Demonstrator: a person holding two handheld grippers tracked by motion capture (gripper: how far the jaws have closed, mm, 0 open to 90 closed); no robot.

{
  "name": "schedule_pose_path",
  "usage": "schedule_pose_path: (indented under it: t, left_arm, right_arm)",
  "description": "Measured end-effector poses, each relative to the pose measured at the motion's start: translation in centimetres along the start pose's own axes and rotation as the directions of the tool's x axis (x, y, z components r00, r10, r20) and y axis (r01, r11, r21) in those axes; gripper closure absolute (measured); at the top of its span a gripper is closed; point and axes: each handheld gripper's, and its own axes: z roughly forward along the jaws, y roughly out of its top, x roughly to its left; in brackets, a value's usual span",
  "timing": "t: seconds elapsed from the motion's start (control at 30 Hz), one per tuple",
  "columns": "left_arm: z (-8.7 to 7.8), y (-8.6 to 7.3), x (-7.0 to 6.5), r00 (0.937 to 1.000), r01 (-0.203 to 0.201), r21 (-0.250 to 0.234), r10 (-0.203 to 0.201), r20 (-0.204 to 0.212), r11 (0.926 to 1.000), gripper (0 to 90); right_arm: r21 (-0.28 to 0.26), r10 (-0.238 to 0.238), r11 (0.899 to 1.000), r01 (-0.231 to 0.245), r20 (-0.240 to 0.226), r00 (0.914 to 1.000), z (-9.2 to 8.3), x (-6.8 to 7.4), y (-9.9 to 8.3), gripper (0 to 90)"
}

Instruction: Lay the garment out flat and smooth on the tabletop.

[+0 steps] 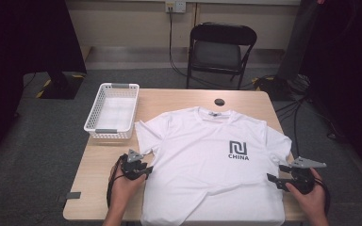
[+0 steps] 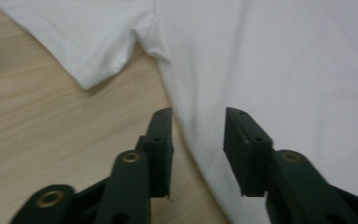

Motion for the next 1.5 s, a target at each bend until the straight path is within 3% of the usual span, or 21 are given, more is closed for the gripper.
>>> schedule_pose_path:
  t: [0.07, 0.17, 0.27, 0.33, 0.47, 0.57, 0.67, 0.73, 0.83, 0.93, 1.0, 1.03, 1.07, 1.13, 1.2, 1.27, 1.33, 1.4, 1.5]
  left_arm:
    - [-0.8, -0.5, -0.5, 0.9999, -0.012, 0.001, 0.012, 0.007, 0.9999, 55.8]
    - [-2.1, -1.5, -1.2, 0.9983, -0.005, 0.004, 0.004, 0.058, 1.0, 60.0]
    - [-2.9, -2.3, -2.0, 0.9969, -0.021, 0.03, 0.019, 0.076, 0.9993, 61.6]
    - [-3.0, -2.9, -2.6, 0.9953, -0.029, 0.037, 0.025, 0.093, 0.9989, 61.3]
    - [-2.6, -3.5, -3.2, 0.9942, -0.071, 0.068, 0.066, 0.085, 0.9951, 61.7]
    - [-2.7, -3.8, -3.0, 0.9928, -0.091, 0.06, 0.085, 0.084, 0.9941, 71.9]
    - [-2.8, -3.9, -2.9, 0.991, -0.101, 0.073, 0.094, 0.095, 0.9921, 88.7]
    - [-3.0, -3.9, -2.7, 0.993, -0.087, 0.082, 0.08, 0.087, 0.9928, 90.0]
    - [-3.3, -3.8, -2.3, 0.9946, -0.087, 0.083, 0.082, 0.063, 0.9927, 90.0]
    - [-3.3, -3.8, -2.0, 0.9941, -0.082, 0.074, 0.077, 0.077, 0.9939, 90.0]
    - [-3.1, -3.8, -2.3, 0.9905, -0.101, 0.068, 0.093, 0.101, 0.9926, 90.0]
    - [-3.0, -3.8, -2.4, 0.9896, -0.117, 0.045, 0.113, 0.089, 0.9921, 86.8]
    - [-2.9, -3.7, -2.6, 0.9881, -0.133, 0.031, 0.13, 0.081, 0.9906, 76.0]
    - [-2.9, -3.5, -2.7, 0.988, -0.149, 0.009, 0.148, 0.044, 0.9888, 56.8]
    - [-2.9, -3.2, -2.5, 0.9851, -0.165, -0.03, 0.166, 0.045, 0.9859, 40.0]
    - [-2.8, -2.9, -2.4, 0.9825, -0.178, -0.061, 0.181, 0.047, 0.9822, 32.8]
    - [-2.7, -2.5, -2.2, 0.9796, -0.186, -0.082, 0.191, 0.062, 0.9791, 27.0]
    - [-2.5, -2.3, -2.0, 0.9798, -0.175, -0.084, 0.182, 0.083, 0.9809, 21.7]
    - [-2.2, -1.8, -1.7, 0.9704, -0.22, -0.076, 0.226, 0.085, 0.9726, 18.4]
  right_arm:
    - [0.001, 0.006, 1.0, -0.006, 0.003, 1.0, -0.9, 0.3, -0.9, 34.0]
    - [0.016, 0.013, 1.0, -0.013, 0.004, 0.9999, -2.1, 0.8, -2.3, 41.7]
    - [0.026, 0.026, 0.999, -0.027, 0.006, 0.9996, -3.0, 1.2, -3.1, 46.6]
    - [0.048, 0.043, 0.998, -0.043, 0.016, 0.999, -3.3, 1.4, -3.5, 47.9]
    - [0.037, 0.017, 0.999, -0.018, 0.005, 0.9998, -3.8, 2.0, -4.1, 56.5]
    - [0.032, 0.005, 0.999, -0.005, -0.013, 0.9999, -3.9, 2.3, -4.3, 71.1]
    - [0.03, -0.006, 1.0, 0.007, -0.05, 0.9987, -4.0, 2.3, -4.4, 88.9]
    - [0.03, 0.011, 1.0, -0.009, -0.084, 0.9964, -4.0, 1.8, -4.4, 89.4]
    - [0.016, 0.038, 0.999, -0.037, -0.088, 0.9954, -4.8, 0.8, -4.5, 89.6]
    - [0.014, 0.051, 0.999, -0.05, -0.081, 0.9954, -5.4, 0.1, -4.7, 89.5]
    - [0.01, 0.045, 0.999, -0.045, -0.104, 0.9935, -5.4, 0.1, -4.7, 84.3]
    - [0.003, 0.026, 1.0, -0.026, -0.085, 0.996, -5.3, 0.2, -4.6, 76.4]
    - [-0.002, 0.009, 1.0, -0.009, -0.067, 0.9977, -5.2, 0.4, -4.5, 71.7]
    - [-0.033, 0.005, 0.999, -0.007, -0.064, 0.9979, -5.1, 0.6, -4.0, 53.0]
    - [-0.051, -0.014, 0.999, 0.011, -0.064, 0.9978, -4.9, 0.7, -3.4, 43.0]
    - [-0.067, -0.019, 0.998, 0.015, -0.062, 0.9979, -4.4, 0.8, -2.6, 29.7]
    - [-0.067, -0.033, 0.997, 0.029, -0.061, 0.9976, -3.8, 0.8, -2.0, 24.9]
    - [-0.061, -0.037, 0.998, 0.034, -0.055, 0.9978, -3.0, 0.8, -1.5, 16.4]
    - [-0.054, -0.052, 0.997, 0.049, -0.068, 0.9963, -2.0, 0.7, -1.1, 12.9]
